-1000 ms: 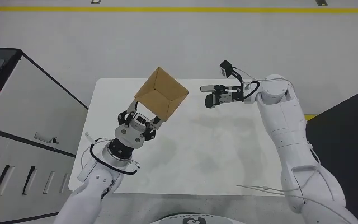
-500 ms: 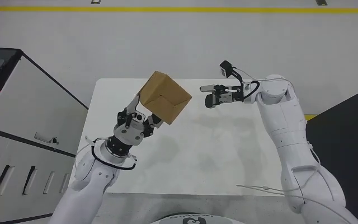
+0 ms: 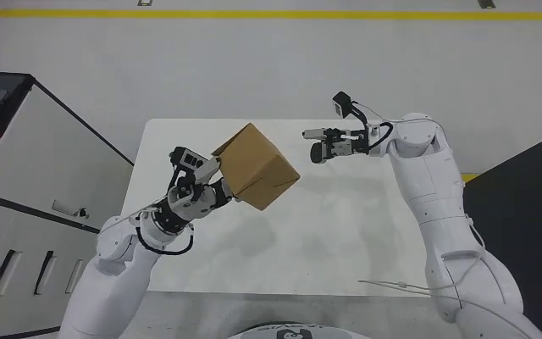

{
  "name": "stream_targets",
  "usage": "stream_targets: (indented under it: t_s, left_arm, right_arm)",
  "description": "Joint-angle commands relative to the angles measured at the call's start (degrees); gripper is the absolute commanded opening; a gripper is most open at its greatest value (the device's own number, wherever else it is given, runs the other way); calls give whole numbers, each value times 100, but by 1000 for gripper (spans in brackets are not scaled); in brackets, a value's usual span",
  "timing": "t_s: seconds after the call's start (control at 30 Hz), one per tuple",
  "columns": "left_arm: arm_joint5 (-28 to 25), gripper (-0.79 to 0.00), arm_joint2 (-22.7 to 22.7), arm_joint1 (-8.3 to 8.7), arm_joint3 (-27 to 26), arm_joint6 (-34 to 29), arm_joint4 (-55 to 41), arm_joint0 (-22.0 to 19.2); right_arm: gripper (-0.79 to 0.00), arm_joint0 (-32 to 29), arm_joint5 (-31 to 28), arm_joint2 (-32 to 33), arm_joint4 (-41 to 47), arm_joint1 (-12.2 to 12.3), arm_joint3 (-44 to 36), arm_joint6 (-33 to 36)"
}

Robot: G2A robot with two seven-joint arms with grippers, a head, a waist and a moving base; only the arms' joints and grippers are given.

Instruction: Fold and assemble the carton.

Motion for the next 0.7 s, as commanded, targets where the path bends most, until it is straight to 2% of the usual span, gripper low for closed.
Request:
stream_targets:
  t_s: [0.0,0.13,0.2,0.27,0.4,0.5,0.6,0.67]
  left_arm:
    - [-2,-785,1,0,4,-1,2,0]
    - [-16,-785,-8,2,-4,6,63,-12]
    - [-264,-785,-32,5,86,-47,470,-58]
    - [-642,-785,-68,-10,304,-320,357,-128]
    - [-1470,-785,-317,20,920,-654,1412,-290]
    - [-2033,-785,-410,40,1143,-782,2288,-391]
    - [-2513,-785,-417,48,1304,-909,2749,-469]
    - [-2590,-785,-398,46,1327,-916,2772,-474]
  right_arm:
    - [0,0,0,0,0,0,0,0]
    - [0,0,0,0,0,0,0,0]
    - [0,0,0,0,0,0,0,0]
    - [0,0,0,0,0,0,0,0]
    - [0,0,0,0,0,0,0,0]
    - [0,0,0,0,0,0,0,0]
    - [0,0,0,0,0,0,0,0]
    - [0,0,0,0,0,0,0,0]
